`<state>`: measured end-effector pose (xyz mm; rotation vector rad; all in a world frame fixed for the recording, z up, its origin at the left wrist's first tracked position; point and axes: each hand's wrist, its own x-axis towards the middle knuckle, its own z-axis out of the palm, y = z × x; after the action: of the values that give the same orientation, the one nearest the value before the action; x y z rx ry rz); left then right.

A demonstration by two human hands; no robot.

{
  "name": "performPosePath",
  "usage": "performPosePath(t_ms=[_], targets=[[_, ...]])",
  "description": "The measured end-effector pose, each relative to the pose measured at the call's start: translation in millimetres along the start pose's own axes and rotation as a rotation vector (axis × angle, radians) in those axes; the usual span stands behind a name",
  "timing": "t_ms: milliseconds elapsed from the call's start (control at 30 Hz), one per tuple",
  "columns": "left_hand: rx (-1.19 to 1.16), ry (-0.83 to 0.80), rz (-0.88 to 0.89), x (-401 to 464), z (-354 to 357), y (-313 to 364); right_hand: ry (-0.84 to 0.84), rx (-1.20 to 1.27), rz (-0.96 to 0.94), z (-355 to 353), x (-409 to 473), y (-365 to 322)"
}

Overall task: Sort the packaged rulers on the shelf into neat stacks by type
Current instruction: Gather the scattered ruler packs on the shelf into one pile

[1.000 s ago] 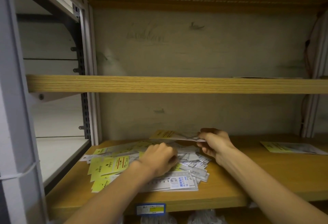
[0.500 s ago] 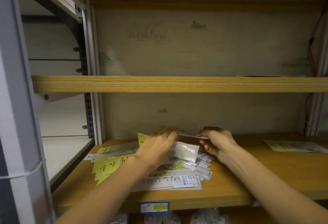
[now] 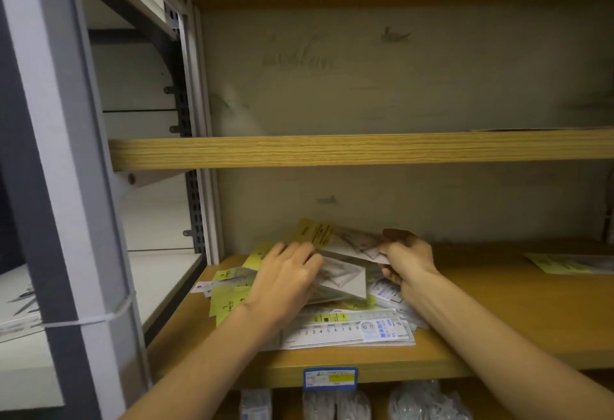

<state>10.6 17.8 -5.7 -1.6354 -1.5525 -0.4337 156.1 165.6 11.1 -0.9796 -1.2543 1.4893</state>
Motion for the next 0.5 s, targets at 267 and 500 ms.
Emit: performPosePath(t_ms=[267, 500], targets=[[0.046, 0.026, 0.005, -7.5, -0.5, 2.6, 0.118, 0.066, -0.071, -6.4, -10.5, 8.2], [0.056, 0.002, 0.006, 13.7, 3.1, 33.0, 0.098, 0.067, -0.062, -38.5, -4.1, -4.6]])
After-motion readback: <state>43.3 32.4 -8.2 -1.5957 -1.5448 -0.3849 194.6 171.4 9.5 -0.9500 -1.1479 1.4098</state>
